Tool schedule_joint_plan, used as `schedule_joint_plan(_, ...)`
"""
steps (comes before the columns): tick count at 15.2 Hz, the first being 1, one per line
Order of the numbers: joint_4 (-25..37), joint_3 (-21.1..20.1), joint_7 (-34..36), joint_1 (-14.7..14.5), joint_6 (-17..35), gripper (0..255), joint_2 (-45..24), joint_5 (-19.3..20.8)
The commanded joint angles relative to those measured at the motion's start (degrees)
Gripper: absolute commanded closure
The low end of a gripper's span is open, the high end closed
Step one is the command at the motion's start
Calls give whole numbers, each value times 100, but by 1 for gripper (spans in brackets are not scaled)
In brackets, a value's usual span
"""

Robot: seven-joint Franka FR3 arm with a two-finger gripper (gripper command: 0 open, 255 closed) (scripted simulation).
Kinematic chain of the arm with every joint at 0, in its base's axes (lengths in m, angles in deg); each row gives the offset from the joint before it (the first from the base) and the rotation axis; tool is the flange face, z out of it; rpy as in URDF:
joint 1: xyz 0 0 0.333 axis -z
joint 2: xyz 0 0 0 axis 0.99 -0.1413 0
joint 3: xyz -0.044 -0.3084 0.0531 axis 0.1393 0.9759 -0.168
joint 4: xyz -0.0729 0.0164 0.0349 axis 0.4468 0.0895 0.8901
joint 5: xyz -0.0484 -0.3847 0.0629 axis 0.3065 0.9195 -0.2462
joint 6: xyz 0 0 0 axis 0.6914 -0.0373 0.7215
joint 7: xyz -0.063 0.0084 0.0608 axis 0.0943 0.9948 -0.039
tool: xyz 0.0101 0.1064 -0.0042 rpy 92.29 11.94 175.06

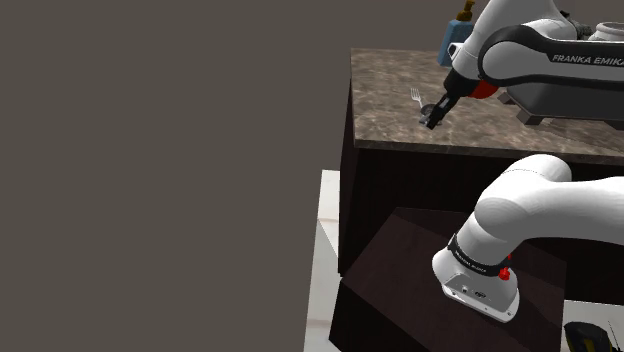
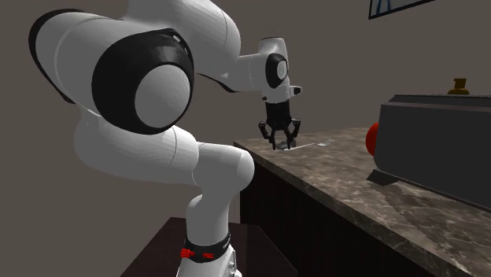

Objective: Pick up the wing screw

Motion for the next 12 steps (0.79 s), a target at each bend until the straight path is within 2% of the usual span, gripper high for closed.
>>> schedule_joint_plan(1, 0, 0, 0, 0, 0, 255, 0, 0)
schedule_joint_plan(3, -1, 8, -8, 6, -2, 255, 4, 6)
schedule_joint_plan(12, 705, -209, -43, -132, -622, 255, -72, -229)
